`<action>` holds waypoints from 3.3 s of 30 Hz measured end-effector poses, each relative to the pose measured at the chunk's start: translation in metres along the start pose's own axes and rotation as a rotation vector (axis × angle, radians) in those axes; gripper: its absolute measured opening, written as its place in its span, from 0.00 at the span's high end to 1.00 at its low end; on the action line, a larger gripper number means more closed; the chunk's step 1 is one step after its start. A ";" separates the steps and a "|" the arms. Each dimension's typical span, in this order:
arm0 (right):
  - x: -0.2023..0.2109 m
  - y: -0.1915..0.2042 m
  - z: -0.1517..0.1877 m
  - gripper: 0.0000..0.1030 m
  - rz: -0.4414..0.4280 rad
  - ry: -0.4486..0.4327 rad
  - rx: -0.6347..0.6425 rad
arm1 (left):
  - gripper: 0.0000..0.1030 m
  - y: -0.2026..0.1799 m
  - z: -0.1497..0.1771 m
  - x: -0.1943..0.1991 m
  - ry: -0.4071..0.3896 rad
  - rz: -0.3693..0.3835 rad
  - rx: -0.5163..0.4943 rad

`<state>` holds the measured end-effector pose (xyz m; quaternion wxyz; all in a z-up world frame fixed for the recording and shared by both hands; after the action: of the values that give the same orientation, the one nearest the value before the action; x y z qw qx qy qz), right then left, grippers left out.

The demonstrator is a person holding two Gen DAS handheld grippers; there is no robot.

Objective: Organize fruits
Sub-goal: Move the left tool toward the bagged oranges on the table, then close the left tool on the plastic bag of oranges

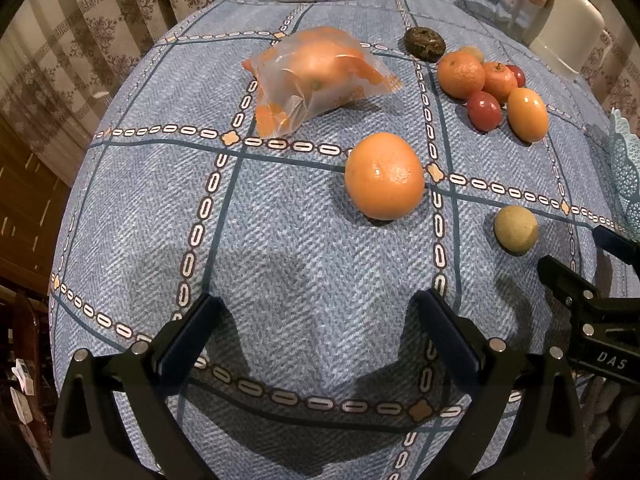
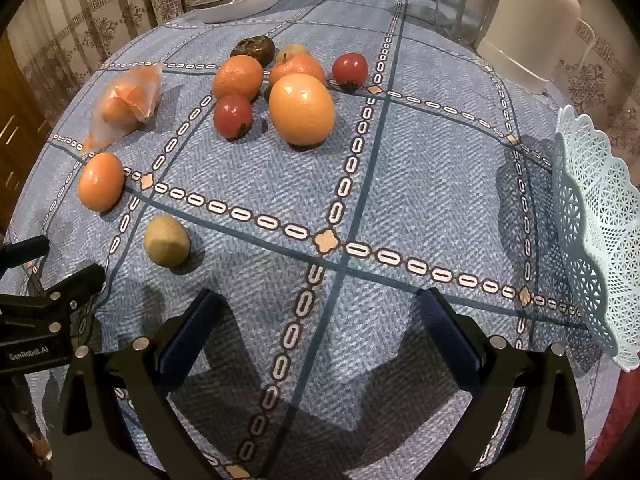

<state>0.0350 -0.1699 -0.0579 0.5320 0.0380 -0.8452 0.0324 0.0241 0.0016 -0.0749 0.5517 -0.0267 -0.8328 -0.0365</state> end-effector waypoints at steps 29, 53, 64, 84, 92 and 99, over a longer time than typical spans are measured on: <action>0.024 0.003 -0.014 0.02 -0.069 -0.065 -0.044 | 0.05 0.026 -0.055 0.022 -0.037 -0.012 0.003; 0.054 0.018 -0.051 0.02 -0.069 -0.138 -0.071 | 0.05 0.021 -0.120 0.041 -0.146 0.031 -0.089; 0.043 0.005 -0.047 0.02 -0.053 -0.101 -0.109 | 0.05 0.020 -0.136 0.015 -0.112 0.056 -0.100; 0.028 -0.012 -0.049 0.02 -0.046 -0.060 -0.169 | 0.09 -0.003 -0.146 -0.027 -0.051 0.139 -0.181; 0.017 -0.016 -0.070 0.15 -0.076 -0.043 -0.181 | 0.24 -0.001 -0.150 -0.023 -0.056 0.165 -0.176; -0.003 -0.015 -0.082 0.38 -0.099 0.006 -0.166 | 0.35 0.007 -0.147 -0.014 -0.059 0.160 -0.141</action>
<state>0.1120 -0.1772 -0.0252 0.5366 0.0353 -0.8407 -0.0639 0.1649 -0.0047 -0.0302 0.5247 -0.1329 -0.8394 -0.0499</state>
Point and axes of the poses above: each gripper's, at about its wrist camera, not at the fingertips, and x roughly against the way its jaws point, y to its left, z to its underside, the point moved 8 cm from there along -x, roughly the way its jaws point, and after that the axes turned 2 degrees about x, right-handed, at the moved point
